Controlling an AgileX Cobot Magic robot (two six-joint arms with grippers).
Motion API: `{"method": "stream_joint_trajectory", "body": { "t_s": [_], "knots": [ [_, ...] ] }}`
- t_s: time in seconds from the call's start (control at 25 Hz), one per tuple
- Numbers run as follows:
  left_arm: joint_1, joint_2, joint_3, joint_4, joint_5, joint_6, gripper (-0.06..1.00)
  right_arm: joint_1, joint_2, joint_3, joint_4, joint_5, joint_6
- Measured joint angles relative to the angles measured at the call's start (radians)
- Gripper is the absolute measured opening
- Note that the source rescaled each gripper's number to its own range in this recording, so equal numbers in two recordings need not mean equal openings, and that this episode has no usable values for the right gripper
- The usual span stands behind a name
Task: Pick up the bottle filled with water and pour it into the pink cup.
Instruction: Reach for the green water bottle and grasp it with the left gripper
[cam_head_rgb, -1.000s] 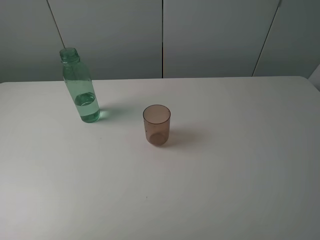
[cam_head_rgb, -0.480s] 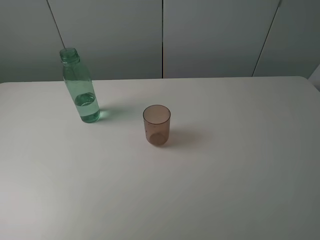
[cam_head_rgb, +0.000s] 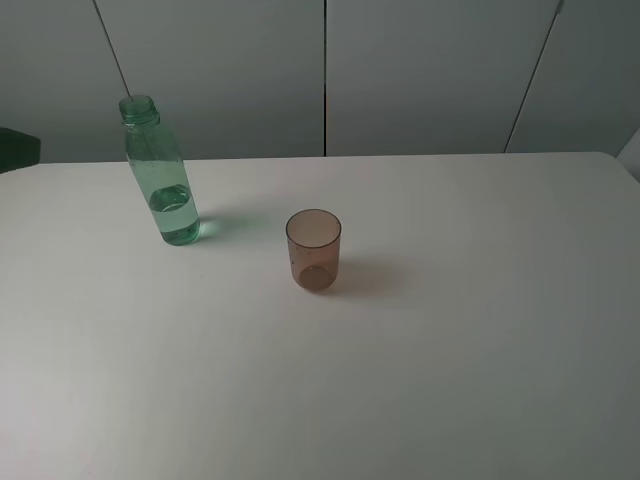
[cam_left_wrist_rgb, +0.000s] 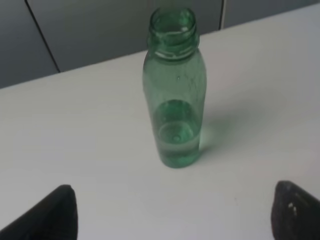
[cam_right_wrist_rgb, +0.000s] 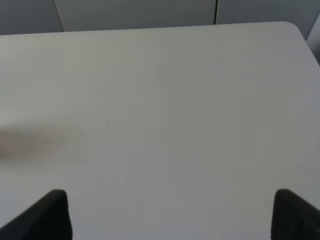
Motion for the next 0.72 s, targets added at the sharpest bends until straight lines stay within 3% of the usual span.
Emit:
{"method": "stream_joint_trajectory", "body": {
  "t_s": [0.28,0.4,0.72],
  "knots": [
    [-0.070,0.046,0.073,-0.012,-0.245,-0.002,1.00,0.000,0.000,0.000,0.000,0.000,0.000],
    [-0.072,0.110,0.086,-0.012,-0.299,-0.002,1.00,0.000,0.000,0.000,0.000,0.000,0.000],
    [-0.081,0.246,0.251,-0.010,-0.609,-0.002,1.00,0.000,0.000,0.000,0.000,0.000,0.000]
  ]
}}
